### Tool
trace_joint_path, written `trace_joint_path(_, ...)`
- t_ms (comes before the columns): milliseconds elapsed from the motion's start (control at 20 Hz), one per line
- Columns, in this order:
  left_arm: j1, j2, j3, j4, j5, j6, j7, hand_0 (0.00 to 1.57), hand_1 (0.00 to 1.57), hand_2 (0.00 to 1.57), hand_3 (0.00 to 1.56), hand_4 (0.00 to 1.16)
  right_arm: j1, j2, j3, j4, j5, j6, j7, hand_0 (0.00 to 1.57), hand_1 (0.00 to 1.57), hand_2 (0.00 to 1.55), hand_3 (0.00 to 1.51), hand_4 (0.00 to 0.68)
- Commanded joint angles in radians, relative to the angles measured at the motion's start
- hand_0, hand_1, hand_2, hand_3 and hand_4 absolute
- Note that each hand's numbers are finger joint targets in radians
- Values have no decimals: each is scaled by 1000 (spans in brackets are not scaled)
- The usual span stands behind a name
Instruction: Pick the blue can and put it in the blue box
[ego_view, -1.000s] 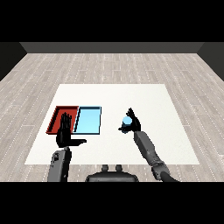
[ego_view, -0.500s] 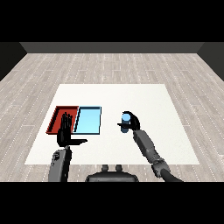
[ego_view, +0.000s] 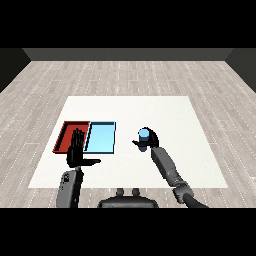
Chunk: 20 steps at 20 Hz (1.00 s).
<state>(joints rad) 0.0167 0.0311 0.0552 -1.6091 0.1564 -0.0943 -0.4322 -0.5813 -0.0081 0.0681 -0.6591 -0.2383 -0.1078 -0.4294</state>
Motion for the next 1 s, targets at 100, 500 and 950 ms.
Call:
trace_joint_path(100, 3, 15, -6, 54, -23, -22, -31, 0, 0, 0, 0, 0, 58, -6, 26, -210, 32, -26, 80, 1494, 1494, 1454, 1411, 651)
trace_joint_path(500, -44, -30, -127, 93, -82, 52, 52, 0, 0, 0, 0, 0, 51, -21, 27, -299, 60, 18, 74, 1493, 1493, 1451, 1405, 648)
trace_joint_path(950, -152, -31, -205, 192, -51, 100, 104, 0, 0, 0, 0, 0, 74, 7, 66, -458, 87, -10, 106, 1429, 1429, 1451, 1423, 660)
